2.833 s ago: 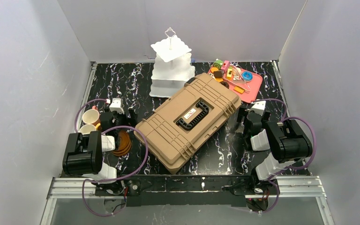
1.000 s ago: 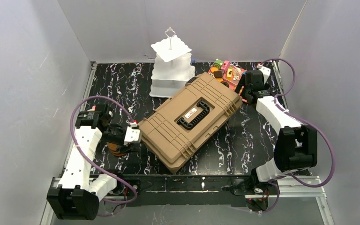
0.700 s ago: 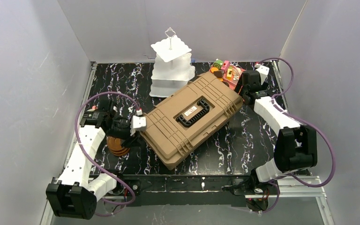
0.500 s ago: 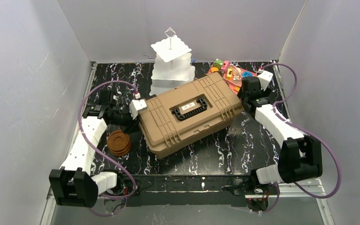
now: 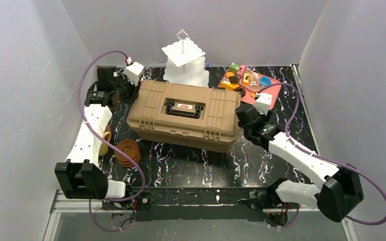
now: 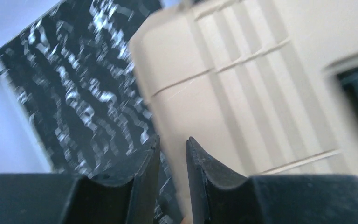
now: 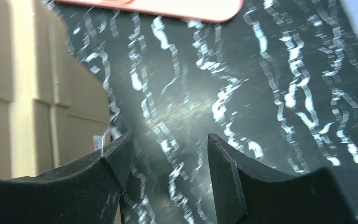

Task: Serve the afternoon tea
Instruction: Move the distractor to the corner of the board.

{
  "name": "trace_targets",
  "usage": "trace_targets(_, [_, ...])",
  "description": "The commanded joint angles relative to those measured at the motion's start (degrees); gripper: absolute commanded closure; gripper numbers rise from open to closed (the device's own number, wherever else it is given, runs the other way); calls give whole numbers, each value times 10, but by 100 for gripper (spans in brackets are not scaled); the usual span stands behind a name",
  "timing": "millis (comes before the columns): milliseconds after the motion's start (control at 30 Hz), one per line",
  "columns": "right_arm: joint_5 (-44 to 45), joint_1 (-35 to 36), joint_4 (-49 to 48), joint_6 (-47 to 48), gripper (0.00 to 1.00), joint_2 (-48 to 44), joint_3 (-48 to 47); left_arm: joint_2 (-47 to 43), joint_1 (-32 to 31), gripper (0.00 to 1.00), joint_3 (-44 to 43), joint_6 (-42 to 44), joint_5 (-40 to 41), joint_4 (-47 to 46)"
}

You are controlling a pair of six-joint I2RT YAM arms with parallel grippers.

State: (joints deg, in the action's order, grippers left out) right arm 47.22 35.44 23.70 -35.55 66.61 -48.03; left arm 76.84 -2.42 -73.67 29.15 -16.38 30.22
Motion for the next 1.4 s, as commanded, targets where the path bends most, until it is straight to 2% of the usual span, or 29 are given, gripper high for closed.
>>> trace_targets(0, [-71, 106, -10, -101, 32, -2, 8, 48, -15, 70, -79, -126, -128, 61])
trace_targets(100, [-41, 150, -4, -116, 32, 19, -7, 82, -11, 66, -134, -151, -153, 121])
trace_targets(200, [-14, 175, 18, -129, 30, 36, -30, 87, -2, 62, -158, -135, -141, 148])
trace_targets(367, [-7, 182, 18, -139, 30, 23, -21, 56, 56, 57, -209, -45, -151, 220])
trace_targets(533, [-14, 184, 11, -141, 30, 7, -8, -16, 113, 51, -251, 68, -171, 311])
trace_targets(667, [-31, 185, 1, -138, 30, 10, -6, -70, 126, 52, -229, 175, -182, 429])
trace_targets(800, [-47, 188, -19, -131, 30, 18, -12, -106, 125, 58, -123, 263, -190, 516])
trace_targets(933, [-57, 194, -38, -126, 31, 38, -28, -92, 124, 62, -51, 279, -201, 506])
trace_targets(1133, [-69, 202, -77, -116, 31, 90, -67, -51, 123, 62, -48, 242, -234, 467])
trace_targets(1367, [-85, 207, -130, -89, 31, 213, -159, -53, 123, 62, -9, 220, -228, 407])
